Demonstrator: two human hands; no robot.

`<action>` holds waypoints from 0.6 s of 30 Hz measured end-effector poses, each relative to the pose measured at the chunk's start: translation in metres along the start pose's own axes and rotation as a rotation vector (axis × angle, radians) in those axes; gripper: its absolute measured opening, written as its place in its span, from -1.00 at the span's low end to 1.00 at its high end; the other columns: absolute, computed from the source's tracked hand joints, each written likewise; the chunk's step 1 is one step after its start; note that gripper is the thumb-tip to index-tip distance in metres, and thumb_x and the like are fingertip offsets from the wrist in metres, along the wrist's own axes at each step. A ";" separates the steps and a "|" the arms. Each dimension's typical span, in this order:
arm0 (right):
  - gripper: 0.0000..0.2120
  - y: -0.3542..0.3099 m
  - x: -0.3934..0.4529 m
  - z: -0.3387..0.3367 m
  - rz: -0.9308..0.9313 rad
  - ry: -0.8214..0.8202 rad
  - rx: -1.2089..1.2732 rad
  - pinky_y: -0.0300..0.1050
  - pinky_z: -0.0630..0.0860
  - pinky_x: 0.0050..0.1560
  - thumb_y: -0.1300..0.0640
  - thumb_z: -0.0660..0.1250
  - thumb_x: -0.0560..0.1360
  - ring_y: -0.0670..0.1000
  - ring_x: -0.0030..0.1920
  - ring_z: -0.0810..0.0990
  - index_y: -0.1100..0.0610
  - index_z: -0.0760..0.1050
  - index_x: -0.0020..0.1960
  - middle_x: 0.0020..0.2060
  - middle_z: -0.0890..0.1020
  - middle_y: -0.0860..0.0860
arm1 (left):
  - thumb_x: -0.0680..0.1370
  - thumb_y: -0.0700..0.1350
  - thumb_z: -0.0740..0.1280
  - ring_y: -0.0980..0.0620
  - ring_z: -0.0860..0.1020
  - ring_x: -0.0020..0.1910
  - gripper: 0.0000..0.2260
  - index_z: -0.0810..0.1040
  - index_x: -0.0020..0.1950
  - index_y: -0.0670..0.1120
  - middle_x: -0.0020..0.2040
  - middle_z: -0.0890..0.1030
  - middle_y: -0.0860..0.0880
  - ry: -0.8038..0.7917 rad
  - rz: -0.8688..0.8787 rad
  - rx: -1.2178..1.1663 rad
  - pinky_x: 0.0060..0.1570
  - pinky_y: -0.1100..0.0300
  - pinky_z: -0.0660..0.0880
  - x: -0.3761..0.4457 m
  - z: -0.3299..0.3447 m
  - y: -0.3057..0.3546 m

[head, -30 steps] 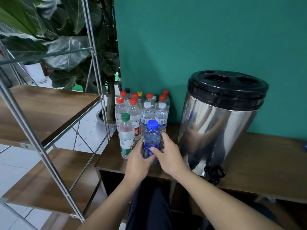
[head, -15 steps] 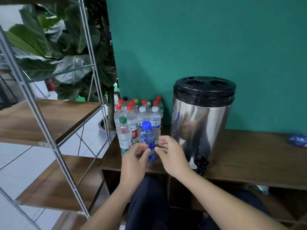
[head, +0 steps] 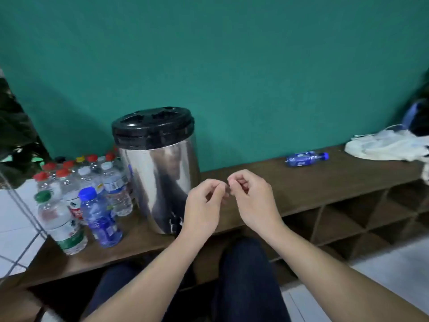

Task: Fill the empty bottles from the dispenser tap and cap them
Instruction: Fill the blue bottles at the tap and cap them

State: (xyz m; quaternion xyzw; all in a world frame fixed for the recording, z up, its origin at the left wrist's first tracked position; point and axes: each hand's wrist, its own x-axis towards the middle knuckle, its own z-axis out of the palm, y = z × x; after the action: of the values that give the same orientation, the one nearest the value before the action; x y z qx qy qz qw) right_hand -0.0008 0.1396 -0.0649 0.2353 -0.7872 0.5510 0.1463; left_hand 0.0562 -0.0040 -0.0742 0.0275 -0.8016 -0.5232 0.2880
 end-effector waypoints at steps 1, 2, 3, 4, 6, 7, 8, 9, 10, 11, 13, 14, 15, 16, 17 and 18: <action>-0.83 0.017 0.004 -0.014 0.025 0.022 -0.017 -0.08 0.63 0.04 0.16 0.39 0.70 -0.11 -0.06 0.70 -0.06 0.65 -0.01 -0.15 0.72 -0.16 | 0.72 -0.18 0.38 0.05 0.65 -0.17 -0.75 0.71 -0.10 0.04 -0.16 0.72 0.06 -0.027 -0.008 -0.002 -0.07 0.00 0.61 0.006 0.024 -0.001; -0.84 0.034 0.008 -0.028 0.052 0.041 -0.038 -0.10 0.63 0.04 0.14 0.39 0.71 -0.12 -0.05 0.69 -0.06 0.65 0.01 -0.13 0.72 -0.16 | 0.73 -0.17 0.38 0.06 0.65 -0.16 -0.75 0.71 -0.11 0.06 -0.16 0.72 0.07 -0.055 -0.018 -0.007 -0.06 0.02 0.60 0.012 0.047 -0.002; -0.86 0.050 0.012 -0.041 0.079 0.058 -0.053 -0.13 0.62 0.05 0.13 0.39 0.71 -0.14 -0.04 0.68 -0.06 0.65 0.02 -0.12 0.72 -0.16 | 0.73 -0.16 0.39 0.07 0.64 -0.15 -0.75 0.71 -0.10 0.07 -0.16 0.71 0.08 -0.081 -0.031 -0.015 -0.06 0.05 0.58 0.018 0.068 -0.005; -0.89 0.067 0.016 -0.054 0.107 0.075 -0.066 -0.16 0.61 0.05 0.12 0.41 0.71 -0.15 -0.03 0.68 -0.06 0.66 0.04 -0.10 0.72 -0.16 | 0.73 -0.14 0.40 0.09 0.65 -0.13 -0.78 0.72 -0.07 0.08 -0.15 0.71 0.10 -0.105 -0.045 -0.026 -0.05 0.10 0.57 0.024 0.089 -0.008; -0.95 0.101 0.026 -0.077 0.179 0.097 -0.074 -0.19 0.62 0.10 0.07 0.43 0.71 -0.18 0.00 0.68 -0.04 0.67 0.09 -0.06 0.72 -0.17 | 0.73 -0.09 0.42 0.15 0.67 -0.07 -0.85 0.74 0.02 0.09 -0.09 0.73 0.14 -0.158 -0.091 -0.040 0.04 0.14 0.60 0.039 0.126 -0.014; -0.95 0.116 0.031 -0.087 0.227 0.104 -0.071 -0.20 0.62 0.13 0.04 0.44 0.71 -0.20 0.03 0.68 -0.02 0.67 0.14 -0.03 0.73 -0.17 | 0.73 -0.06 0.42 0.18 0.68 -0.02 -0.88 0.74 0.07 0.12 -0.05 0.73 0.16 -0.191 -0.121 -0.044 0.10 0.14 0.63 0.047 0.143 -0.018; -0.90 0.132 0.038 -0.097 0.278 0.114 -0.066 -0.20 0.62 0.17 0.00 0.44 0.71 -0.22 0.05 0.67 -0.01 0.67 0.19 0.00 0.73 -0.17 | 0.73 -0.04 0.42 0.20 0.69 0.02 -0.89 0.73 0.10 0.15 -0.02 0.74 0.18 -0.223 -0.146 -0.050 0.17 0.14 0.64 0.056 0.160 -0.022; -0.83 0.148 0.046 -0.106 0.331 0.125 -0.055 -0.21 0.60 0.18 -0.03 0.43 0.72 -0.23 0.08 0.67 0.00 0.67 0.25 0.04 0.72 -0.17 | 0.73 -0.02 0.42 0.24 0.68 0.07 -0.90 0.71 0.12 0.18 0.02 0.74 0.21 -0.248 -0.165 -0.056 0.23 0.15 0.64 0.067 0.176 -0.026; -0.77 0.162 0.053 -0.114 0.380 0.136 -0.048 -0.26 0.58 0.17 -0.06 0.43 0.72 -0.24 0.11 0.65 0.01 0.65 0.31 0.07 0.71 -0.18 | 0.73 0.00 0.42 0.27 0.67 0.11 -0.90 0.70 0.17 0.20 0.07 0.73 0.23 -0.268 -0.182 -0.053 0.28 0.17 0.62 0.078 0.191 -0.030; -0.72 0.177 0.062 -0.122 0.423 0.143 -0.044 -0.32 0.54 0.14 -0.09 0.42 0.72 -0.26 0.13 0.63 0.01 0.63 0.36 0.10 0.69 -0.20 | 0.73 0.02 0.41 0.27 0.66 0.16 -0.88 0.69 0.23 0.18 0.12 0.72 0.23 -0.284 -0.193 -0.036 0.33 0.18 0.60 0.090 0.205 -0.036; -0.63 0.204 0.079 -0.132 0.498 0.155 -0.043 -0.35 0.46 0.15 -0.13 0.40 0.72 -0.22 0.19 0.62 0.01 0.58 0.45 0.19 0.65 -0.20 | 0.74 0.03 0.40 0.27 0.63 0.23 -0.77 0.66 0.39 0.12 0.23 0.69 0.23 -0.316 -0.200 0.012 0.34 0.24 0.55 0.116 0.231 -0.049; -0.59 0.217 0.089 -0.136 0.529 0.164 -0.043 -0.30 0.46 0.20 -0.14 0.39 0.72 -0.19 0.24 0.61 0.02 0.55 0.49 0.25 0.64 -0.17 | 0.74 0.04 0.40 0.30 0.60 0.23 -0.73 0.64 0.44 0.10 0.27 0.67 0.22 -0.335 -0.203 0.030 0.30 0.30 0.53 0.129 0.243 -0.055; -0.55 0.229 0.098 -0.138 0.557 0.174 -0.042 -0.24 0.45 0.25 -0.15 0.39 0.72 -0.15 0.30 0.59 0.03 0.53 0.52 0.31 0.63 -0.14 | 0.74 0.05 0.40 0.32 0.59 0.23 -0.69 0.62 0.48 0.09 0.31 0.65 0.20 -0.356 -0.209 0.040 0.26 0.36 0.50 0.143 0.255 -0.063; -0.52 0.241 0.109 -0.141 0.588 0.187 -0.037 -0.20 0.44 0.29 -0.16 0.38 0.72 -0.12 0.35 0.57 0.04 0.50 0.55 0.37 0.62 -0.11 | 0.74 0.06 0.40 0.30 0.59 0.26 -0.66 0.60 0.52 0.08 0.36 0.65 0.19 -0.374 -0.212 0.042 0.27 0.36 0.49 0.157 0.267 -0.071; -0.49 0.253 0.120 -0.143 0.618 0.200 -0.029 -0.17 0.44 0.31 -0.17 0.38 0.72 -0.10 0.39 0.55 0.04 0.48 0.58 0.42 0.60 -0.08 | 0.74 0.08 0.41 0.25 0.59 0.33 -0.62 0.58 0.55 0.08 0.42 0.64 0.16 -0.383 -0.211 0.046 0.35 0.29 0.51 0.172 0.279 -0.078; -0.47 0.263 0.130 -0.144 0.649 0.212 -0.014 -0.15 0.44 0.33 -0.18 0.38 0.72 -0.07 0.43 0.53 0.04 0.46 0.60 0.46 0.58 -0.06 | 0.73 0.09 0.41 0.20 0.57 0.41 -0.59 0.55 0.58 0.08 0.48 0.61 0.14 -0.391 -0.205 0.058 0.44 0.17 0.52 0.186 0.291 -0.085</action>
State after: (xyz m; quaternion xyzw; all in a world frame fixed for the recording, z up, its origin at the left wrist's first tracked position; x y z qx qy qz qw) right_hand -0.2552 0.3213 -0.1609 -0.0872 -0.8052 0.5848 0.0460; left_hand -0.2631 0.1330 -0.1503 0.0153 -0.8499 -0.5219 0.0713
